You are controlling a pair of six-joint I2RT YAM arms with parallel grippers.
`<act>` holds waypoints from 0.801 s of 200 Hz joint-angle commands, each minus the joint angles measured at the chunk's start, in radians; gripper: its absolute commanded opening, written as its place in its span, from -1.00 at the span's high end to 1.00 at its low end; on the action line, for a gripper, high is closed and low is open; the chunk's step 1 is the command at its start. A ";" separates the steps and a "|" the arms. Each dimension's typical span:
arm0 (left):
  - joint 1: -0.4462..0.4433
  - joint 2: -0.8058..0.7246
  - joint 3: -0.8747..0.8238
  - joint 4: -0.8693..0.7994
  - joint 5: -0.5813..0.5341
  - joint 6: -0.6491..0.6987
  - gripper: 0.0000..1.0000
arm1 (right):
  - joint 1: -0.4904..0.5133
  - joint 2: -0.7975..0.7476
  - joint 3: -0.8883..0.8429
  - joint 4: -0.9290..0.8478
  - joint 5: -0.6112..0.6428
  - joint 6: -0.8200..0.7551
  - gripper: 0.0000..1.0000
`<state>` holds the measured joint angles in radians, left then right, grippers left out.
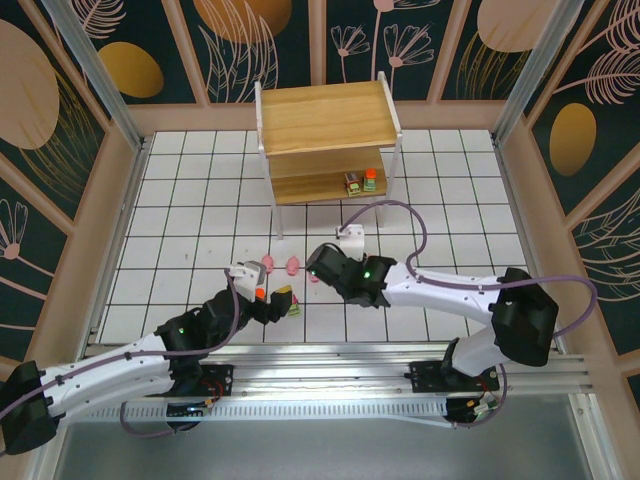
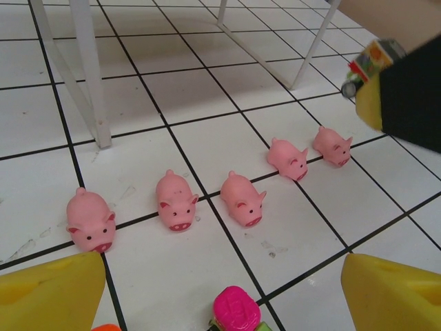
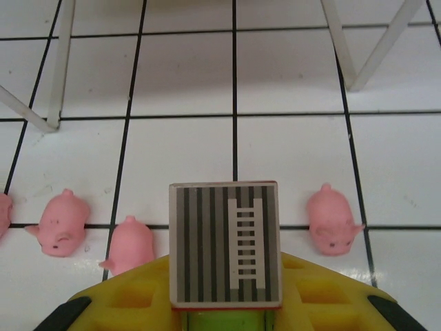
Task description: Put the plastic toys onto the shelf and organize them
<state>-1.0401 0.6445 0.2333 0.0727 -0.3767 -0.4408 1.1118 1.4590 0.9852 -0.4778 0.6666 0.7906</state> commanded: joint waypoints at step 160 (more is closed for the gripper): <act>-0.004 -0.041 -0.025 0.026 -0.009 0.011 -0.77 | -0.197 0.151 0.324 0.134 -0.022 -0.362 0.58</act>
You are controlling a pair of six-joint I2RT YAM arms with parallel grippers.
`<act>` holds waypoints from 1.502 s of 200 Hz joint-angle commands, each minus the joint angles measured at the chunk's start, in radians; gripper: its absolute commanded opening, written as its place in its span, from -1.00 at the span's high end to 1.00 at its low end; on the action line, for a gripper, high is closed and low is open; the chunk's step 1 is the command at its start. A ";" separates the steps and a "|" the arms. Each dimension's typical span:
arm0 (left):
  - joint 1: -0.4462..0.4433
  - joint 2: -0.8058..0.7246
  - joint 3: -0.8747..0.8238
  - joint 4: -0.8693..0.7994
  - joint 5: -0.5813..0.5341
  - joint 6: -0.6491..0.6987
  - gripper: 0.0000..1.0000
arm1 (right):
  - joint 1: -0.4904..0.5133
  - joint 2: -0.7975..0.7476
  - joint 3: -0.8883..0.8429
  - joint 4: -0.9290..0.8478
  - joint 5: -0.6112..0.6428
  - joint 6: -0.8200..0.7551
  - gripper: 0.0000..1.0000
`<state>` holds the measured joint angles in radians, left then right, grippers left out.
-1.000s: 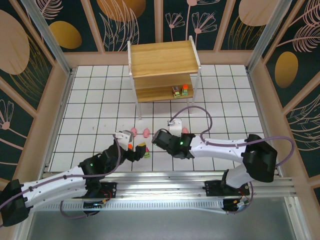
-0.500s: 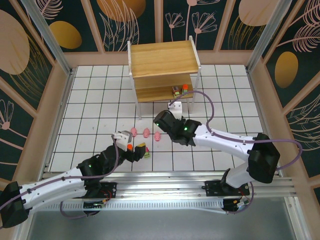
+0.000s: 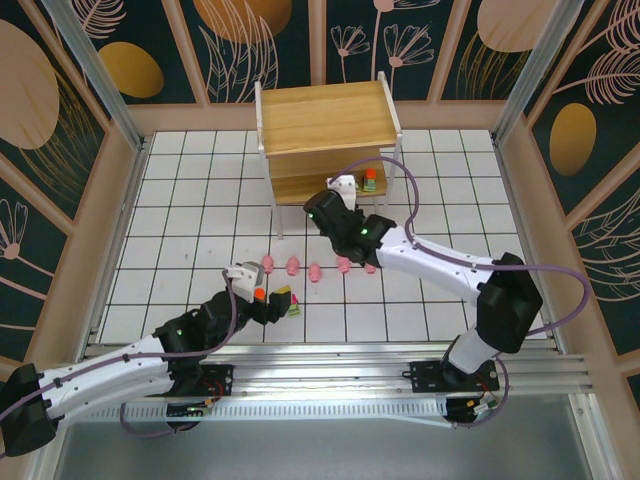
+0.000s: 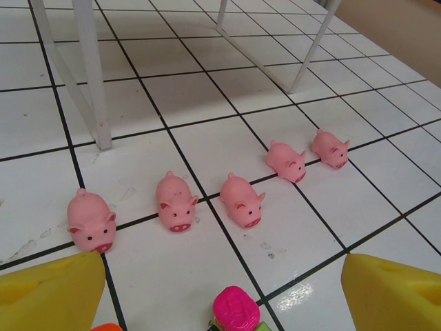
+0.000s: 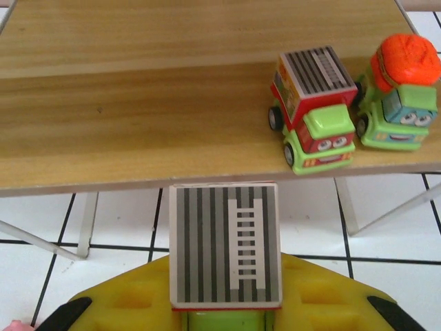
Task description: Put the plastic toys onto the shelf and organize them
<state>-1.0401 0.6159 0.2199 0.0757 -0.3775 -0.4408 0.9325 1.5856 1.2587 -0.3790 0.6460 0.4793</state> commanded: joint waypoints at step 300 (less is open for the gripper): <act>-0.005 -0.046 -0.019 0.018 -0.012 0.008 -0.77 | -0.147 0.229 0.208 0.118 -0.098 -0.130 0.56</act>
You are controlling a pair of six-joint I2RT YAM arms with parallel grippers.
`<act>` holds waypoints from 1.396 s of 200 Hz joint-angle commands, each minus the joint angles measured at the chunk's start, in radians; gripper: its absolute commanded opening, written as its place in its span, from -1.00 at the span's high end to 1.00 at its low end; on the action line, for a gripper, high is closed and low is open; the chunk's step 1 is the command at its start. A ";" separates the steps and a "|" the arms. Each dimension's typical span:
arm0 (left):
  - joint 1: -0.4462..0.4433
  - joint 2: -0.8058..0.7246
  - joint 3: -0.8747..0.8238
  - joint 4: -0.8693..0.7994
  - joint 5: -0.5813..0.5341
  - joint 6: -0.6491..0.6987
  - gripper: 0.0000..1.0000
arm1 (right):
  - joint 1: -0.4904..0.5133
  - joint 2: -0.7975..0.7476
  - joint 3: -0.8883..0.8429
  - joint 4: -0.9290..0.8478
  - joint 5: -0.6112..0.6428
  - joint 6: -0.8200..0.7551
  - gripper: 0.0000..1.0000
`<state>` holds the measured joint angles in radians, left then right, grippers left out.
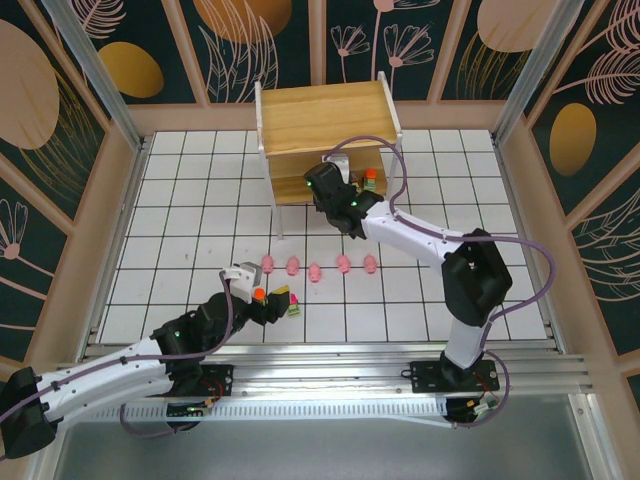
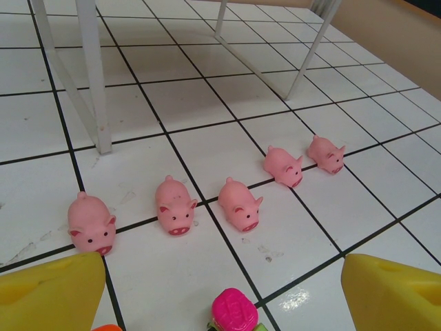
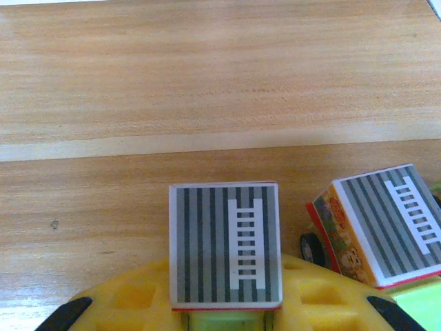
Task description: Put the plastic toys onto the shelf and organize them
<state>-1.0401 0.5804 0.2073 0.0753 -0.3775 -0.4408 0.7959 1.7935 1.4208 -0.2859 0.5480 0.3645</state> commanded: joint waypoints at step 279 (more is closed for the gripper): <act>-0.005 -0.023 -0.008 0.012 -0.026 0.005 -0.79 | 0.028 -0.102 -0.022 0.001 0.047 0.001 0.17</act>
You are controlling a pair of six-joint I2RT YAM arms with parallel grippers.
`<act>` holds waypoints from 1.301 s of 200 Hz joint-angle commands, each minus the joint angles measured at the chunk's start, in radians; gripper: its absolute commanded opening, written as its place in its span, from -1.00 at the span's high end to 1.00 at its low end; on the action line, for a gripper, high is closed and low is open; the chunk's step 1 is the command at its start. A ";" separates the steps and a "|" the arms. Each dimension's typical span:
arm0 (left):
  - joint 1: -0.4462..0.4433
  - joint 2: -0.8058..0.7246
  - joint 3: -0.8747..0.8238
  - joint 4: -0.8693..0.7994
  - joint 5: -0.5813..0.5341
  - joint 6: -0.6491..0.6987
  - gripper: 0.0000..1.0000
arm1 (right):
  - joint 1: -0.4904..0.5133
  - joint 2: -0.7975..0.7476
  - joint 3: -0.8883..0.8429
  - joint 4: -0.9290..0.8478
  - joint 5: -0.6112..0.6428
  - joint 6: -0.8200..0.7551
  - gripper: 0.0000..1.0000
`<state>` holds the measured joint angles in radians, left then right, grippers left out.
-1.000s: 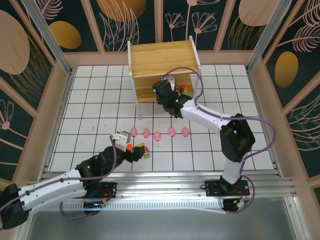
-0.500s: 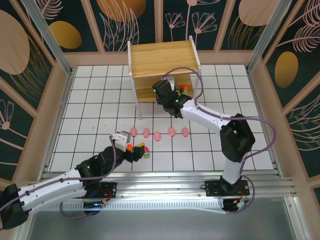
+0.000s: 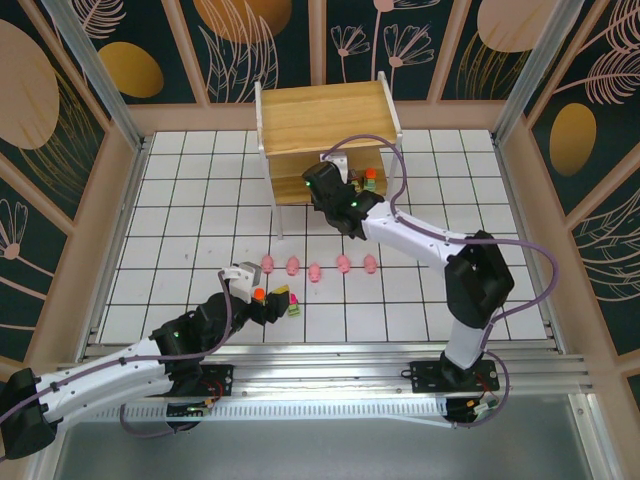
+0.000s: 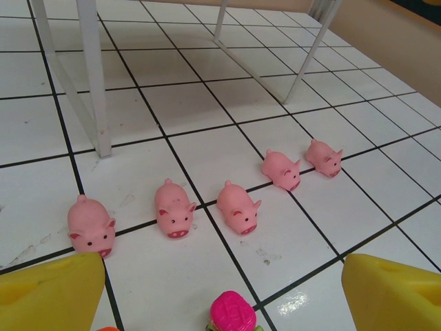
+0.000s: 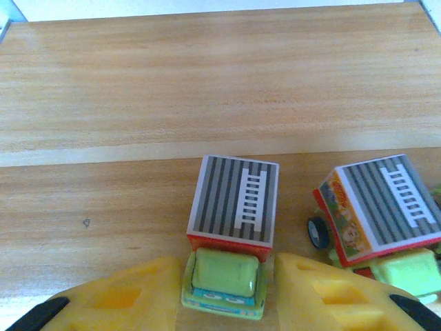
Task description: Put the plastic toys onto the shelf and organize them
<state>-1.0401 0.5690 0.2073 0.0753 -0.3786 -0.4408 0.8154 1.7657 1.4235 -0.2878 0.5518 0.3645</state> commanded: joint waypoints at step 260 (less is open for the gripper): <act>-0.039 0.348 0.207 -0.464 -0.299 -0.451 -0.71 | 0.232 -0.563 -0.626 -0.043 0.072 0.163 0.24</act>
<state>-1.0740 0.9054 0.4007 -0.3122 -0.6380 -0.8211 1.0325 1.2453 0.8387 -0.3389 0.6189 0.4988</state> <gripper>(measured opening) 0.868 0.378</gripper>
